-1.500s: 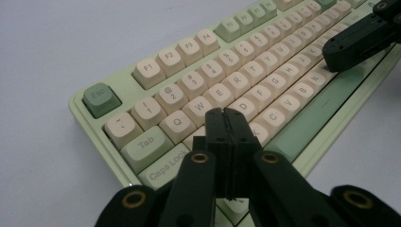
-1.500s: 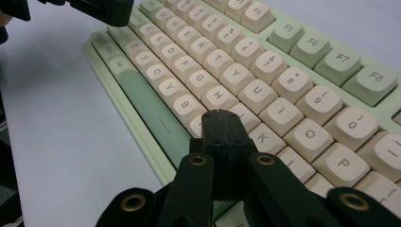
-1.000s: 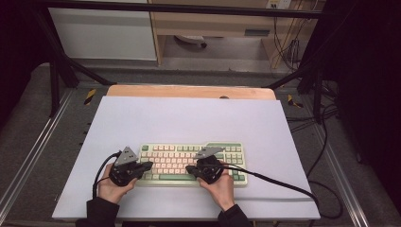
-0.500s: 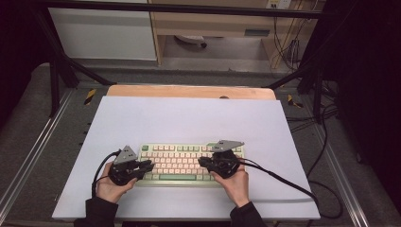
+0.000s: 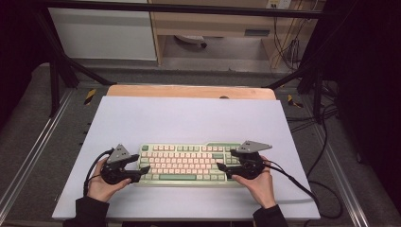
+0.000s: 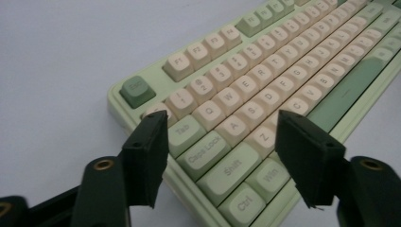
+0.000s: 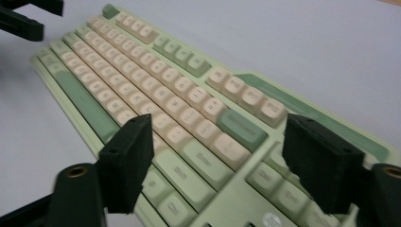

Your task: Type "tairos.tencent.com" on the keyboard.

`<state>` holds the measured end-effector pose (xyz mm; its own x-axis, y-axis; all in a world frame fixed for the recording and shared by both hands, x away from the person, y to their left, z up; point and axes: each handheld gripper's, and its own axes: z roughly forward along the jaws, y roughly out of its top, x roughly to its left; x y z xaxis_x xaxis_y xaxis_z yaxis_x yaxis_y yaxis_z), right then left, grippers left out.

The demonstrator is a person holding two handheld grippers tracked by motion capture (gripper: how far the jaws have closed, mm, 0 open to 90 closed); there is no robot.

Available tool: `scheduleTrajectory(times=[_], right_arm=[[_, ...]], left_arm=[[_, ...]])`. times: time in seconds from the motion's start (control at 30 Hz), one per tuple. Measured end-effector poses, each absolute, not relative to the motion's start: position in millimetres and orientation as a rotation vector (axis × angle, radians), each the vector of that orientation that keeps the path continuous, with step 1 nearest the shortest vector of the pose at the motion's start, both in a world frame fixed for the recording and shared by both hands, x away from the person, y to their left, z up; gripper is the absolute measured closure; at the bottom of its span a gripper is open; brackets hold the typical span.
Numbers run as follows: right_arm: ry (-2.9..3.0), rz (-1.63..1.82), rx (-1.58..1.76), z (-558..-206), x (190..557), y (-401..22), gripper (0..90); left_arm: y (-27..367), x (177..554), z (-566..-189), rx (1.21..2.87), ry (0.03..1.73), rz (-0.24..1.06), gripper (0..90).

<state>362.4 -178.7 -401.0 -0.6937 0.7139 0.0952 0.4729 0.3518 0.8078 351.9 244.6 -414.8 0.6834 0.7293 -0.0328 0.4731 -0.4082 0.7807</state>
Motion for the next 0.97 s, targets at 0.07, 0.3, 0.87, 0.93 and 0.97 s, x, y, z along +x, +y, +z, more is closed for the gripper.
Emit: scheduleTrajectory(times=[0.07,0.3,0.87,0.93,0.97], right_arm=[[2.332,1.270,1.077,-402.8,360.9,-188.3,18.6],[2.329,1.282,1.157,-415.9,357.1,-221.9,7.5],[2.345,1.248,1.196,-438.3,344.8,-257.9,0.4],[2.350,1.230,1.198,-439.6,345.1,-258.1,0.4],[2.357,1.219,1.192,-440.1,345.1,-258.1,0.4]], left_arm=[[249.7,351.5,-416.2,2.073,0.928,0.405,28.8],[261.0,349.7,-424.1,2.072,0.943,0.389,12.7],[275.3,345.1,-435.3,2.061,0.945,0.375,6.0],[276.5,345.0,-436.4,2.064,0.949,0.382,6.0],[276.9,345.3,-436.8,2.062,0.951,0.378,6.0]])
